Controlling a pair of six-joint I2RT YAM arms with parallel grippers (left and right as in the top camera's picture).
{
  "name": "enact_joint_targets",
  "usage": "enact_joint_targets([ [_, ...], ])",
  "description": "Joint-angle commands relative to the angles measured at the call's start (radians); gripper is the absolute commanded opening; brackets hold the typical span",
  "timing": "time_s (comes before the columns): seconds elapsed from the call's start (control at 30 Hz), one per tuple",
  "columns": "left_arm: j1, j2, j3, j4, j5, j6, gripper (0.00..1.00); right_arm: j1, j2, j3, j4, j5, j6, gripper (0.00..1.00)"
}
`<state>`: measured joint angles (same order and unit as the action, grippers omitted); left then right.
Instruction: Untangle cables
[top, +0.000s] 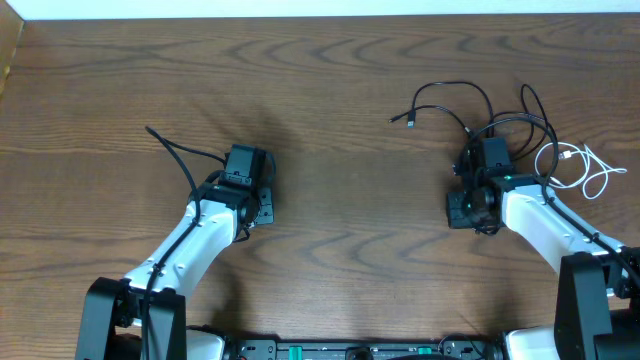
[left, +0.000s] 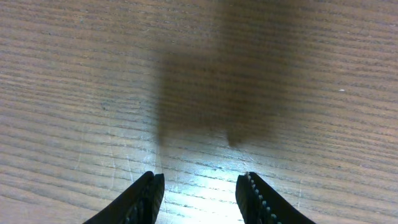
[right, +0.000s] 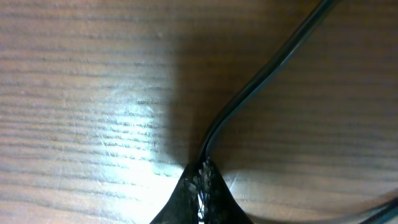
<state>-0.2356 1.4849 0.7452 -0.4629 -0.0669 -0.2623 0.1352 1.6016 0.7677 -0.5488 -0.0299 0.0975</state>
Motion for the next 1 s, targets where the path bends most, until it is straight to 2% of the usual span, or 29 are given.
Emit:
enact_joint_targets([
  [0.0, 0.006, 0.011, -0.006, 0.0, -0.019, -0.005, 0.44, 0.004, 0.055, -0.051, 0.04, -0.031, -0.006, 0.01],
  [0.43, 0.006, 0.011, -0.006, 0.0, -0.019, -0.005, 0.44, 0.004, 0.077, -0.051, 0.339, -0.063, -0.005, 0.01],
  [0.6, 0.006, 0.011, -0.006, 0.0, -0.019, -0.005, 0.44, 0.003, 0.152, -0.051, 0.428, 0.026, 0.006, 0.01],
  [0.97, 0.006, 0.011, -0.006, 0.0, -0.019, -0.005, 0.44, -0.011, 0.381, -0.05, 0.677, 0.051, 0.006, 0.01],
])
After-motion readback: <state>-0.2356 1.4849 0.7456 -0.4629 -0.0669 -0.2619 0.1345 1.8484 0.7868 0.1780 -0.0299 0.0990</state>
